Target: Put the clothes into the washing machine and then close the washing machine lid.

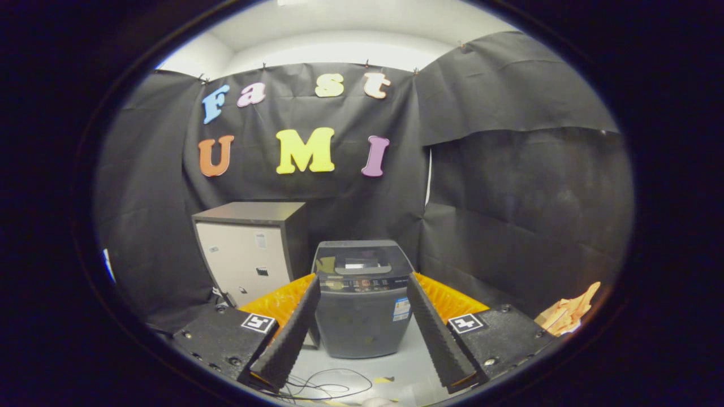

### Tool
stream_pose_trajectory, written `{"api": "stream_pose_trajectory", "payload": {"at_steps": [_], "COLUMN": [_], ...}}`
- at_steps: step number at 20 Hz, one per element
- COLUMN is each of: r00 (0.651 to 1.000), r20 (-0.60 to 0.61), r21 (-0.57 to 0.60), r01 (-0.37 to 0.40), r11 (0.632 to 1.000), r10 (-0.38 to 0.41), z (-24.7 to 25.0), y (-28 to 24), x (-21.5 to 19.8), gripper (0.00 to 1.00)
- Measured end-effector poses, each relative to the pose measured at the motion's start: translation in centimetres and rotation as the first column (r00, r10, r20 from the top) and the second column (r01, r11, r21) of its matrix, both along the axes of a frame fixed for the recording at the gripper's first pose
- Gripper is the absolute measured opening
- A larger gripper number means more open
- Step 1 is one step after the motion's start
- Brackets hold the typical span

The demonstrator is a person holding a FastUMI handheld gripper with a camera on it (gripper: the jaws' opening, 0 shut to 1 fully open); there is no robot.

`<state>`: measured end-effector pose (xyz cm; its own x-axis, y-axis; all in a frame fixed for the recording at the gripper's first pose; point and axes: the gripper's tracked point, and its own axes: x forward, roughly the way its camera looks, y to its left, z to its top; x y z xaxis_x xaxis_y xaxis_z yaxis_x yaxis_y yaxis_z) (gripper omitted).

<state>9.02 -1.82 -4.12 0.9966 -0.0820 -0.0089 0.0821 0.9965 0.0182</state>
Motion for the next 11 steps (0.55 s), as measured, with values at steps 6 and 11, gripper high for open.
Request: {"api": "stream_pose_trajectory", "payload": {"at_steps": [6,11], "r00": [1.000,1.000], "r20": [0.000,0.006], "r21": [0.011,0.009], "r01": [0.030,0.017], "r11": [0.999,1.000], "r10": [-0.030,-0.017], "z": [-1.1,-0.7], "y": [-0.6,0.6], "x": [-4.0,-5.1], "gripper": [0.97,0.97]}}
